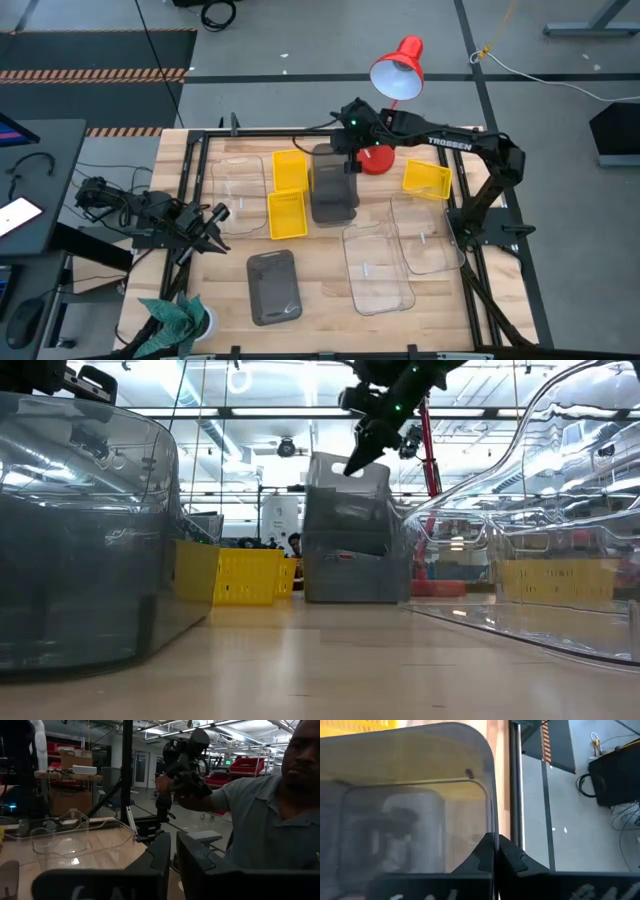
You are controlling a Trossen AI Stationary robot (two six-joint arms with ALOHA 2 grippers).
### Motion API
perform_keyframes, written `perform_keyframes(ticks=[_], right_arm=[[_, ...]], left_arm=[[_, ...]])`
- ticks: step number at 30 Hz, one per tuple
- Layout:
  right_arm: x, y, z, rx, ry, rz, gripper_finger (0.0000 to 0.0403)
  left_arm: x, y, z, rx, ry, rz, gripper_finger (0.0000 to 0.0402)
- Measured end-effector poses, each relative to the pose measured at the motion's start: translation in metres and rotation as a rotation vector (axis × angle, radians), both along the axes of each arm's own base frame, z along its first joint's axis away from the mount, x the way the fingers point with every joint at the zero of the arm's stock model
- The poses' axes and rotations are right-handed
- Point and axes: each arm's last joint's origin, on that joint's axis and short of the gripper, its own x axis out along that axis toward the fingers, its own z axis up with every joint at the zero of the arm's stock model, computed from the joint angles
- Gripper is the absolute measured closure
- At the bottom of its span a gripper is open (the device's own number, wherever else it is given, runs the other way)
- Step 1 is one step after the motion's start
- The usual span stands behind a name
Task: Stack baskets by color
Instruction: Stack the bottom right black bin on the top black bin
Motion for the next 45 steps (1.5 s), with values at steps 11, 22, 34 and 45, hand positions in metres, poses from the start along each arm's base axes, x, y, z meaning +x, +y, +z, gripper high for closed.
perform_keyframes(ticks=[11, 22, 34, 45], right_arm=[[0.002, -0.006, -0.022, 0.152, 0.056, 0.081, 0.0398], [0.02, 0.013, -0.037, 0.196, 0.077, 0.112, 0.0392], [0.03, 0.018, -0.059, 0.303, 0.127, 0.091, 0.0296], [0.034, 0.023, -0.036, 0.285, 0.078, -0.011, 0.0244]], left_arm=[[0.0, 0.0, 0.0, 0.0, 0.001, 0.0, 0.037], [0.0, 0.0, 0.0, 0.001, 0.002, 0.0, 0.0367], [0.0, 0.0, 0.0, 0.0, 0.001, 0.0, 0.0366], [0.0, 0.0, 0.0, 0.0, 0.0, 0.0, 0.0376]])
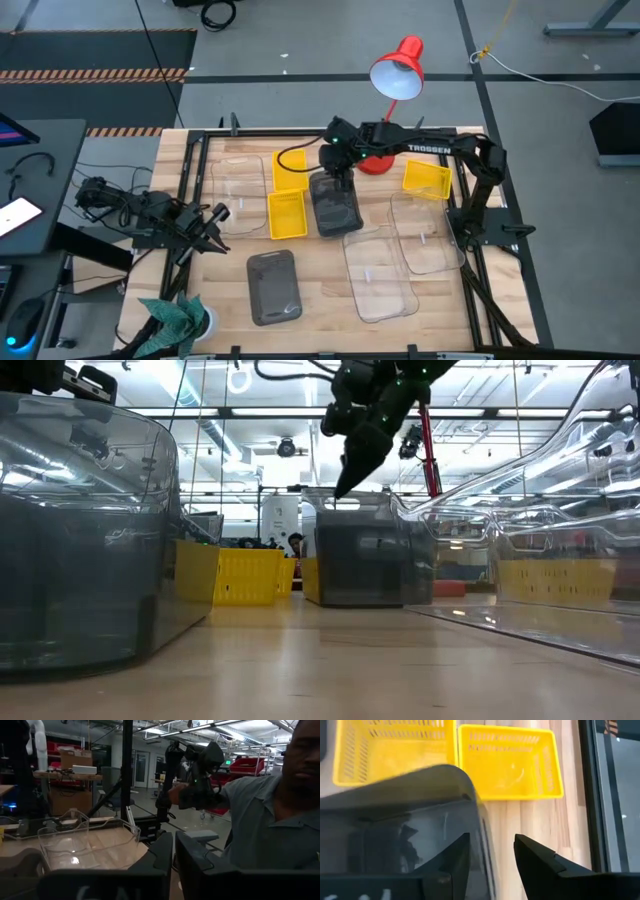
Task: Stack baskets by color
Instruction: Stack the bottom right black bin on the top black bin
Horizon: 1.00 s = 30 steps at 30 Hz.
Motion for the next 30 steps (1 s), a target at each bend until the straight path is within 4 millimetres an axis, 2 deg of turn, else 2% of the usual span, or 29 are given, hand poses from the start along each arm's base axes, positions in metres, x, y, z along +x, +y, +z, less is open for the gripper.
perform_keyframes(ticks=[9, 13, 17, 20, 22, 26, 30], right_arm=[[0.006, 0.018, 0.022, -0.027, -0.012, -0.005, 0.024], [0.008, 0.023, 0.018, -0.031, 0.014, 0.009, 0.024], [0.008, 0.026, 0.016, -0.135, 0.061, -0.01, 0.024], [0.007, 0.027, 0.015, -0.11, 0.07, 0.003, 0.0241], [0.007, 0.027, 0.011, -0.094, 0.065, 0.012, 0.0243], [0.004, 0.022, -0.01, -0.148, 0.108, -0.015, 0.0251], [0.003, 0.019, -0.02, -0.165, 0.109, -0.018, 0.0263]], left_arm=[[0.0, 0.0, 0.0, 0.0, 0.0, 0.0, 0.0368], [0.0, 0.0, 0.0, 0.0, -0.001, 0.0, 0.0366], [0.0, 0.0, 0.0, 0.0, 0.0, 0.0, 0.0371], [0.0, 0.0, 0.0, 0.0, 0.0, 0.0, 0.0373], [0.0, 0.0, 0.0, 0.0, 0.0, 0.0, 0.0372], [0.0, 0.0, 0.0, 0.0, 0.0, 0.0, 0.0366], [0.0, 0.0, 0.0, 0.0, 0.0, 0.0, 0.0363]])
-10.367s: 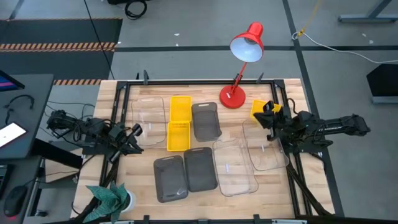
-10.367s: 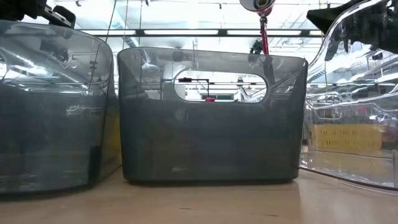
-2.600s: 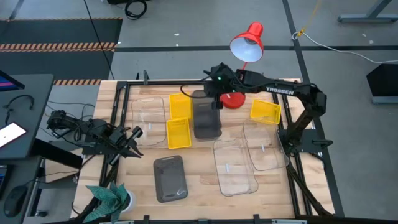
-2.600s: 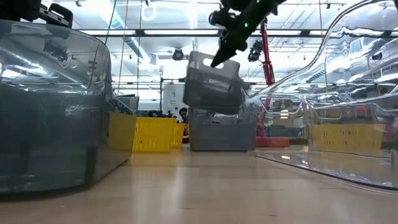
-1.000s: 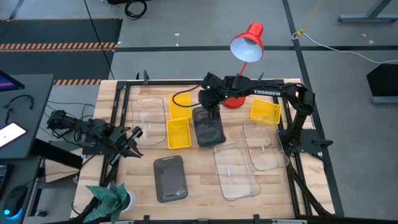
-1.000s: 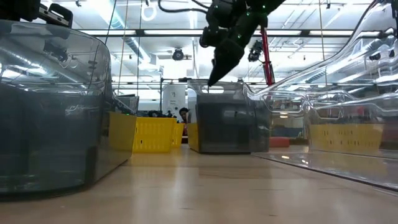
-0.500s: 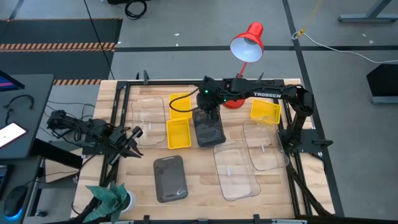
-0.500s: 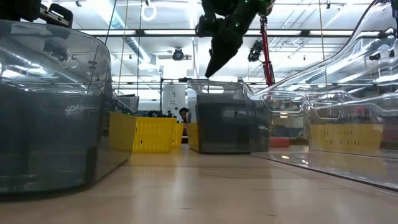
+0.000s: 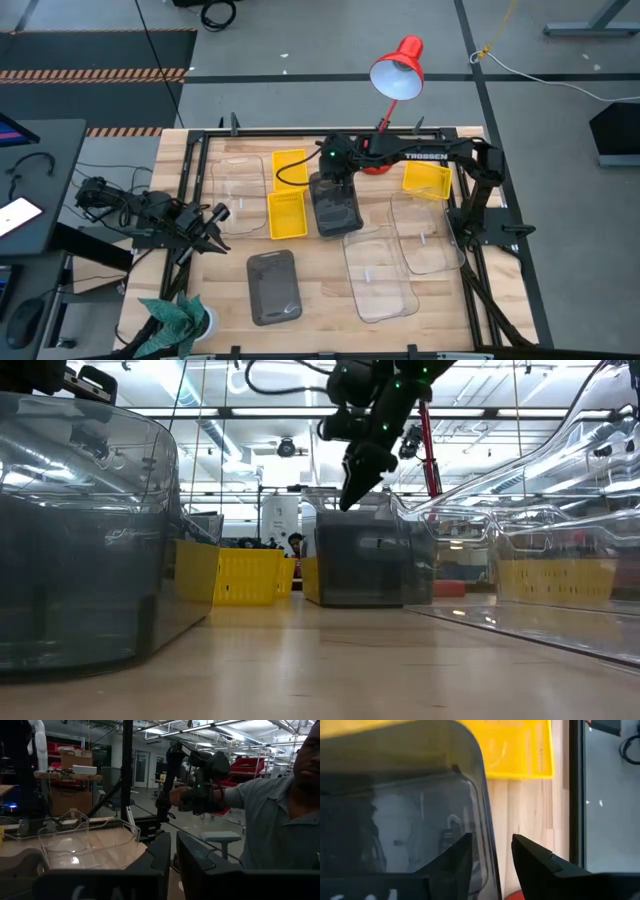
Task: Stack baskets by color
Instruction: Stack the bottom right black bin on the top black bin
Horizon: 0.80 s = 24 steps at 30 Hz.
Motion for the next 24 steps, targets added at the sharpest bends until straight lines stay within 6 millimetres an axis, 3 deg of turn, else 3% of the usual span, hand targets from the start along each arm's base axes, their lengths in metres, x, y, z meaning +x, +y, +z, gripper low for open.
perform_keyframes(ticks=[4, 11, 18, 24], right_arm=[[0.002, 0.001, 0.001, 0.02, -0.022, 0.018, 0.0291], [-0.001, -0.004, 0.0, 0.075, -0.025, 0.023, 0.0392], [0.0, -0.008, 0.015, 0.139, -0.062, 0.022, 0.0397], [-0.006, -0.019, 0.014, 0.245, -0.07, 0.001, 0.0399]], left_arm=[[0.0, 0.0, 0.0, 0.0, 0.0, -0.001, 0.0368], [0.0, 0.0, 0.0, 0.0, 0.0, 0.0, 0.0369], [0.0, 0.0, 0.0, 0.0, 0.0, -0.001, 0.0363], [0.0, 0.0, 0.0, 0.0, 0.0, 0.0, 0.0372]])
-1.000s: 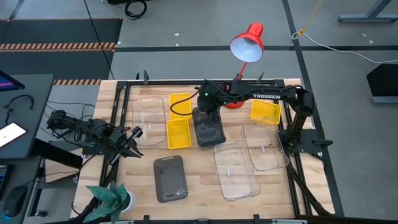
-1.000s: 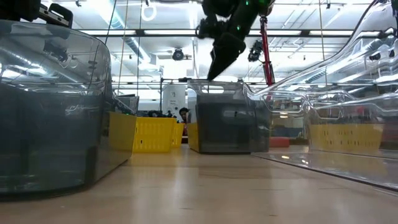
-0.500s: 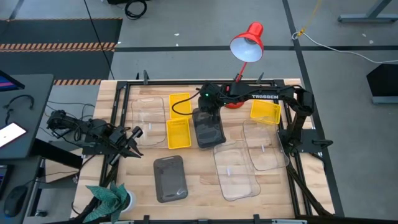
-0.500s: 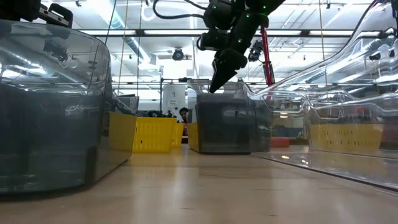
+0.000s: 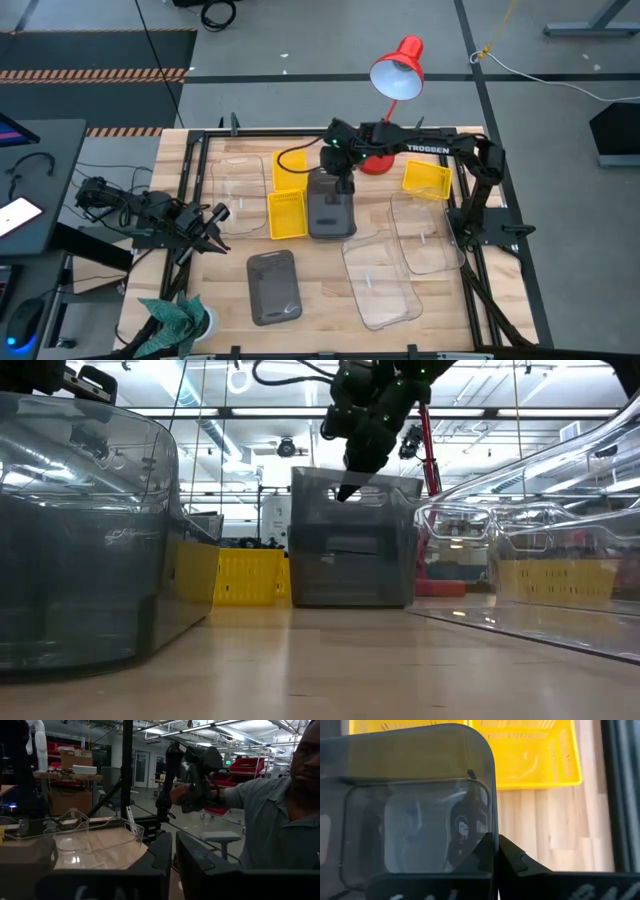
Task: Stack baskets by color
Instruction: Stack the bottom right black bin on the top black bin
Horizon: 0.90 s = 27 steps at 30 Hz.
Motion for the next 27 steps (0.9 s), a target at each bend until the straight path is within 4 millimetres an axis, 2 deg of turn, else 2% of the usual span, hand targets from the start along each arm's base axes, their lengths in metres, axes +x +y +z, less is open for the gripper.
perform_keyframes(ticks=[10, 17, 27], right_arm=[[-0.001, -0.006, -0.001, 0.03, -0.028, -0.002, 0.04], [-0.003, -0.005, -0.022, 0.056, -0.016, -0.008, 0.04], [-0.002, -0.005, -0.029, 0.085, -0.035, -0.053, 0.0386]], left_arm=[[0.0, 0.0, 0.0, 0.0, 0.0, 0.0, 0.0366], [0.0, 0.0, 0.0, 0.0, 0.0, 0.0, 0.0373], [0.0, 0.0, 0.0, 0.0, 0.0, 0.0, 0.0369]])
